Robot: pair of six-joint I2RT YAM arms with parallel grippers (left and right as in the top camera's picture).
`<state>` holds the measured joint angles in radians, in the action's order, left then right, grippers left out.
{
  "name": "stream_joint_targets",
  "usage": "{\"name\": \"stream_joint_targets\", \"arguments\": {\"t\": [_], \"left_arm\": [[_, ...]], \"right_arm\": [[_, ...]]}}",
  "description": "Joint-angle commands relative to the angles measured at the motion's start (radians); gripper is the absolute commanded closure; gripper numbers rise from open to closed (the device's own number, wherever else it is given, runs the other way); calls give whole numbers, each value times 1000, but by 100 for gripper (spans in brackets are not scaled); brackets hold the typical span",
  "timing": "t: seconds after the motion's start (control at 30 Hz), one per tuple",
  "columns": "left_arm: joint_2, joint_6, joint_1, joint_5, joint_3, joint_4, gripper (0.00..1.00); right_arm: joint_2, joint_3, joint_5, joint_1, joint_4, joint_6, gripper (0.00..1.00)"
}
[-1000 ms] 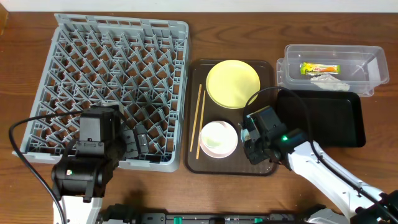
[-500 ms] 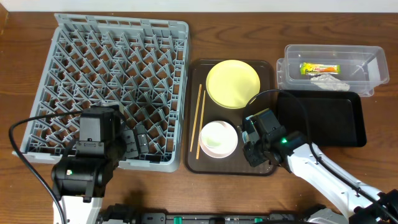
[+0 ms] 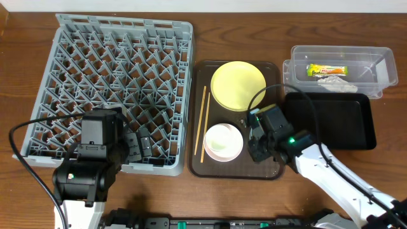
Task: Sort waste into correct bins and load items into the dishwasher
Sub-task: 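Tip the blue bowl over the black tray to pour out rice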
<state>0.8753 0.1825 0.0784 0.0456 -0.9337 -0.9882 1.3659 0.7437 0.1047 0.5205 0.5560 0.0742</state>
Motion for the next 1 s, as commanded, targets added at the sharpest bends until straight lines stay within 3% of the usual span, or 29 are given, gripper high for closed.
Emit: {"name": "stream_joint_targets", "arguments": {"t": [0.0,0.3,0.57,0.97], "left_arm": [[0,-13,-4,-5,-20,-3,2],[0,-13,-4,-5,-20,-3,2],[0,-13,-4,-5,-20,-3,2],[0,-13,-4,-5,-20,-3,2]], "right_arm": [[-59,110,8,-12,41,34,99],[-129,219,71,-182,91,158,99],[-100,203,436,-547,100,139,99],[128,202,835,-795,113,40,99]]}}
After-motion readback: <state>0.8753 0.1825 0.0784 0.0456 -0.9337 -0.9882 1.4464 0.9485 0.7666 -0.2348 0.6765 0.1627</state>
